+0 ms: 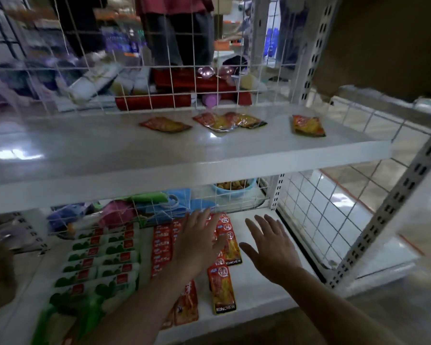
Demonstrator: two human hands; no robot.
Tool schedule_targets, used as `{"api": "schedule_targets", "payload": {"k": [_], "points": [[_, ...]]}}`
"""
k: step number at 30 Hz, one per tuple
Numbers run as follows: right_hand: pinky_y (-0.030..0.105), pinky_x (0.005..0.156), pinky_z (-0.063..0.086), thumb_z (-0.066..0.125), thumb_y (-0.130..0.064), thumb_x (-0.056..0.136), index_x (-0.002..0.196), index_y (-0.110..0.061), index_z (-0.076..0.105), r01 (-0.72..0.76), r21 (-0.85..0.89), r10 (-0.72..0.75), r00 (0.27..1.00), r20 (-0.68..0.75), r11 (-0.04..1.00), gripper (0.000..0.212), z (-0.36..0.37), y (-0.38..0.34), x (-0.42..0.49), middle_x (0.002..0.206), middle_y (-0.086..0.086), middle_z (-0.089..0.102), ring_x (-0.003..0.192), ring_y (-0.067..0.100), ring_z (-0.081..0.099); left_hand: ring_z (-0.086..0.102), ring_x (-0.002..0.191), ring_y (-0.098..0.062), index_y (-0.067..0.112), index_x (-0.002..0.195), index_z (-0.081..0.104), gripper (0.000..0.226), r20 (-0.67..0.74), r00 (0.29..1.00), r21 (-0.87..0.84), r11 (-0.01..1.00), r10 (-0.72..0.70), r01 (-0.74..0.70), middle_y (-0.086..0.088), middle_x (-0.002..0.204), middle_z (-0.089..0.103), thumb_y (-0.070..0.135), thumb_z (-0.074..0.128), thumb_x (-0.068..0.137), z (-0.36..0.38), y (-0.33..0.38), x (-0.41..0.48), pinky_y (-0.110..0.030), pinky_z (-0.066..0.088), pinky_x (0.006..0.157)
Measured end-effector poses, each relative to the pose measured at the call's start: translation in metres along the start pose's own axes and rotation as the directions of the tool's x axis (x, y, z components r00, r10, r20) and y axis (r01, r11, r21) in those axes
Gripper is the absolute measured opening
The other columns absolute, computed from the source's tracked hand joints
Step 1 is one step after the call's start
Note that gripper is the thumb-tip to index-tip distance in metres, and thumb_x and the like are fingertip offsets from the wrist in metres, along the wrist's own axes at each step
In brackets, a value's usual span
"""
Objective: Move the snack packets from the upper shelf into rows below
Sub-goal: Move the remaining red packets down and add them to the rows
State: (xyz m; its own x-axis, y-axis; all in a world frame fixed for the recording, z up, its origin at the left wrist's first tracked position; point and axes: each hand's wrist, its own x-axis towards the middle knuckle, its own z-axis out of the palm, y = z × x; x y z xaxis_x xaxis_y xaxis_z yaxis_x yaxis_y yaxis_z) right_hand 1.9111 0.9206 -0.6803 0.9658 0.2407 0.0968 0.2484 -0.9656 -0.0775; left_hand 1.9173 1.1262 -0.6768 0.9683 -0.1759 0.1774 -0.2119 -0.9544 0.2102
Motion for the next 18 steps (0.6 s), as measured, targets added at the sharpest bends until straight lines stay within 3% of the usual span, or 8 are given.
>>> {"api": "schedule_targets", "payload": {"k": [4,7,12,18], "points": [[0.041,0.12,0.0,0.017,-0.069,0.094,0.156,-0.028,0.016,-0.002,-0.001,0.002,0.999,-0.047,1.0,0.075,-0.034,-0.017,-0.02,0.164,0.005,0.019,0.153,0.025,0.012,0.0,0.153,-0.023,0.035,0.157,0.013,0.063,-0.009,1.0,0.01,1.0,0.026,-0.026,0.003,0.167,0.008,0.059,0.027,0.101,-0.036,0.015,-0.021,-0.046,0.002,0.124],[0.047,0.119,0.021,0.018,-0.07,0.094,0.15,-0.025,0.034,0.001,-0.048,-0.007,0.991,-0.136,0.999,0.074,-0.057,-0.025,-0.03,0.155,0.007,0.041,0.145,0.028,0.034,0.007,0.152,-0.023,0.035,0.156,0.018,0.064,-0.05,0.998,0.012,0.999,0.04,-0.039,0.004,0.165,0.015,0.062,0.027,0.099,-0.055,0.019,-0.035,-0.047,0.008,0.124],[0.047,0.117,0.031,0.018,-0.067,0.096,0.148,-0.024,0.041,0.004,-0.066,-0.018,0.979,-0.202,0.998,0.071,-0.097,-0.035,-0.046,0.149,0.006,0.048,0.14,0.027,0.041,0.014,0.149,-0.02,0.033,0.154,0.026,0.066,-0.087,0.994,0.034,0.998,0.063,-0.06,0.005,0.161,0.024,0.065,0.029,0.096,-0.093,0.022,-0.056,-0.044,0.016,0.122],[0.042,0.098,0.051,0.018,-0.063,0.098,0.128,-0.021,0.061,0.035,-0.064,-0.054,0.948,-0.314,0.997,0.067,-0.147,-0.049,-0.061,0.123,0.002,0.067,0.115,0.023,0.061,0.028,0.141,-0.016,0.027,0.147,0.038,0.064,-0.203,0.964,0.034,0.985,0.173,-0.169,0.007,0.151,0.037,0.063,0.032,0.094,-0.149,0.031,-0.071,-0.038,0.029,0.117]]}}
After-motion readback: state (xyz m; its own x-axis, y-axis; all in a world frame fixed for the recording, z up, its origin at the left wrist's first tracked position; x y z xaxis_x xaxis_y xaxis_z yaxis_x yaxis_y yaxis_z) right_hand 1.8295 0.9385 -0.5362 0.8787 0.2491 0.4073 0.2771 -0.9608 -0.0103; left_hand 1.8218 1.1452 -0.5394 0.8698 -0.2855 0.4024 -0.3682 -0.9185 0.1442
